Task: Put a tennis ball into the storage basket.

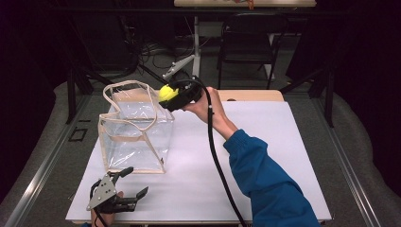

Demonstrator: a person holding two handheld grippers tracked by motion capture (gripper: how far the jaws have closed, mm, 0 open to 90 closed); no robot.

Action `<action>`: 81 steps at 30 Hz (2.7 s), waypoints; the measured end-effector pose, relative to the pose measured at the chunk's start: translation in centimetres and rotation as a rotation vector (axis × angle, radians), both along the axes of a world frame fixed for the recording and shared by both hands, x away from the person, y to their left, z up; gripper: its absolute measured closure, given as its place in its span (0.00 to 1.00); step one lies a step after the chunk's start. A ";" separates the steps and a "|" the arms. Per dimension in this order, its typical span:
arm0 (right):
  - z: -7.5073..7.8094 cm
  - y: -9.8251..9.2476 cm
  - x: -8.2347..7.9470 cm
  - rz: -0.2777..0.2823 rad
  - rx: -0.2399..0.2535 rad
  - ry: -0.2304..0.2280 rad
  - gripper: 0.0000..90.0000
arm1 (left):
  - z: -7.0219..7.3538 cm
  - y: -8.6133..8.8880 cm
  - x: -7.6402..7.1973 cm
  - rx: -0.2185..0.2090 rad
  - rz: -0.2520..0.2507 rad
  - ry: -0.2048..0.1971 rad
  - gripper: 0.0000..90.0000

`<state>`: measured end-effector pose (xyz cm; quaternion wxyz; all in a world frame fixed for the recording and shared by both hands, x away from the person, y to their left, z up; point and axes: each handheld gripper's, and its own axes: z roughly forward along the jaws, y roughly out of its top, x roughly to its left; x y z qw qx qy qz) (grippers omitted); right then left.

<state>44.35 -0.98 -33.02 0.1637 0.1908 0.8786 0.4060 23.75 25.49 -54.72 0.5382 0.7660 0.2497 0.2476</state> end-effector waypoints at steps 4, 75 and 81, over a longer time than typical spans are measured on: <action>0.2 0.1 0.0 0.001 0.009 -0.002 0.29 | 0.0 0.0 0.0 0.000 -0.001 0.000 0.18; 0.5 5.0 0.4 0.044 0.107 -0.047 0.29 | 0.0 0.2 0.0 -0.003 0.000 -0.002 0.18; 0.5 5.4 0.2 0.053 0.116 -0.050 0.29 | 0.0 0.2 0.0 -0.003 0.001 -0.005 0.18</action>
